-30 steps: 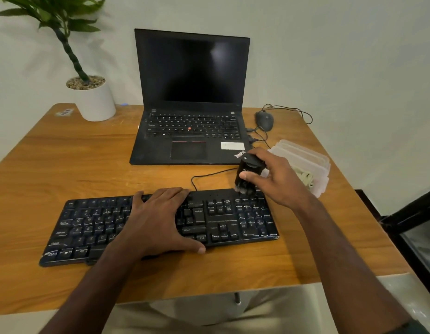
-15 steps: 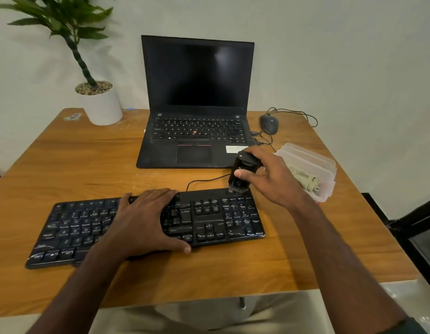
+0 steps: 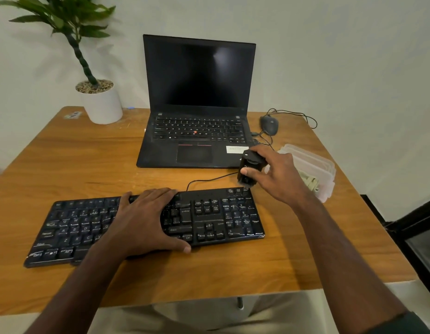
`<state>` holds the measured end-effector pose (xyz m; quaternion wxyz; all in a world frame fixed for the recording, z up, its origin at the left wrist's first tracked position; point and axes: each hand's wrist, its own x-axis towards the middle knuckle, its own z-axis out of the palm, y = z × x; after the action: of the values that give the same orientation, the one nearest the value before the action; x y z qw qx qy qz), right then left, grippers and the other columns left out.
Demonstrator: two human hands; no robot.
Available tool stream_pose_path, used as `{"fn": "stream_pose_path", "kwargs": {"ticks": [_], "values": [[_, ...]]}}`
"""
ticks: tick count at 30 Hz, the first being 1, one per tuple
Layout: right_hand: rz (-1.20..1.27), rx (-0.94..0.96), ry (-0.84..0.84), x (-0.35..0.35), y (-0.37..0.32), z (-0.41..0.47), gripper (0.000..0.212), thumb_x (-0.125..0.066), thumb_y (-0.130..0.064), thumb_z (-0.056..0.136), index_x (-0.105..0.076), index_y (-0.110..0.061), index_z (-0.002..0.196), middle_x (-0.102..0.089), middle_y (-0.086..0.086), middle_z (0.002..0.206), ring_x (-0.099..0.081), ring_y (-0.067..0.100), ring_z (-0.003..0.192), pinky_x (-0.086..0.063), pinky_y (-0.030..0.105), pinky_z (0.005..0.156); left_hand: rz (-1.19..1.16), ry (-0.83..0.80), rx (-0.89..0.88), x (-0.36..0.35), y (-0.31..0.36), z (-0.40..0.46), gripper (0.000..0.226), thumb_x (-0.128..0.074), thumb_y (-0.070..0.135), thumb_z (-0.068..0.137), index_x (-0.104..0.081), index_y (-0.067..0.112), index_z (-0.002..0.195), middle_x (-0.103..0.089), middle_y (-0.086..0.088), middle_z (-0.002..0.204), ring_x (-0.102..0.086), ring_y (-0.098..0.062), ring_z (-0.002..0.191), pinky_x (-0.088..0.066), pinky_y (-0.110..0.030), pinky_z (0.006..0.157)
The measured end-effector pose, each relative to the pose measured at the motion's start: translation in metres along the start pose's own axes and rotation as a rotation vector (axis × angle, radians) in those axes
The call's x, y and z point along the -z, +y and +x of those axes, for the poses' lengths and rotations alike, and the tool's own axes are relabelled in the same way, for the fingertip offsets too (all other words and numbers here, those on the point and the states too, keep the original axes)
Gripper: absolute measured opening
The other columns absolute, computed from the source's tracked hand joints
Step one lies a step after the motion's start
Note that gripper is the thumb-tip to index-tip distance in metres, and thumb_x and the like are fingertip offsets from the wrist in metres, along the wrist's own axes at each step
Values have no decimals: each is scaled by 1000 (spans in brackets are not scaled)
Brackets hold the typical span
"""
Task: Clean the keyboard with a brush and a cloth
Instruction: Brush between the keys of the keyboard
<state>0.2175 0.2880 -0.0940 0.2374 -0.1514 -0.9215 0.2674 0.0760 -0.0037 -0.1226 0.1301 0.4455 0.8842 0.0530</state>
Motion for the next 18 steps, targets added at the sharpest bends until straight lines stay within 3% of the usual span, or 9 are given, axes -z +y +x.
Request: {"fn": "stream_pose_path", "kwargs": {"ticks": [2,5,7,9,12,16,18], "values": [[63,-1,0,2,1,-3,36,-74,-40,87,-61,-28,119,-62,-23,99,-53,-12,98,-42,24,91,0,1,0,-1,0,0,145,-40,108,38,-5,36,158,-13,12,165,-11,-11,151,0,-56,122],[34,18,-42,-3,-3,-4,37,-67,-54,84,-57,-37,115,-63,-22,99,-60,3,97,-46,44,96,3,1,-2,-1,-1,1,145,-40,108,38,-5,35,158,-13,12,165,-12,-12,151,0,-56,121],[-16,11,-36,-5,-2,1,41,-66,-55,84,-58,-34,118,-63,-20,100,-61,10,96,-44,54,97,-1,3,-3,-1,-1,2,145,-40,109,38,-6,35,158,-13,12,165,-12,-11,150,1,-56,121],[19,6,-4,-3,-2,3,41,-69,-52,84,-60,-30,118,-65,-18,100,-61,9,95,-46,49,96,-2,11,-6,-2,-1,1,145,-39,109,37,-6,36,157,-14,12,165,-12,-11,150,0,-56,121],[145,25,-6,-4,-5,0,33,-77,-36,86,-63,-21,112,-66,-11,96,-61,3,91,-50,26,80,-10,13,1,-2,0,0,145,-38,109,36,-6,36,157,-13,12,165,-12,-11,150,0,-56,121],[60,11,-22,-10,-2,0,38,-72,-49,84,-62,-29,113,-65,-17,96,-63,7,92,-52,42,89,-3,10,-1,-2,-1,1,145,-39,109,37,-6,35,158,-13,12,165,-12,-11,150,0,-56,121],[71,-12,-16,-10,-1,4,39,-73,-50,82,-62,-31,114,-65,-20,96,-63,5,93,-50,39,89,1,12,-1,-2,0,1,145,-39,109,37,-6,35,158,-13,12,165,-12,-11,151,0,-56,121]]}}
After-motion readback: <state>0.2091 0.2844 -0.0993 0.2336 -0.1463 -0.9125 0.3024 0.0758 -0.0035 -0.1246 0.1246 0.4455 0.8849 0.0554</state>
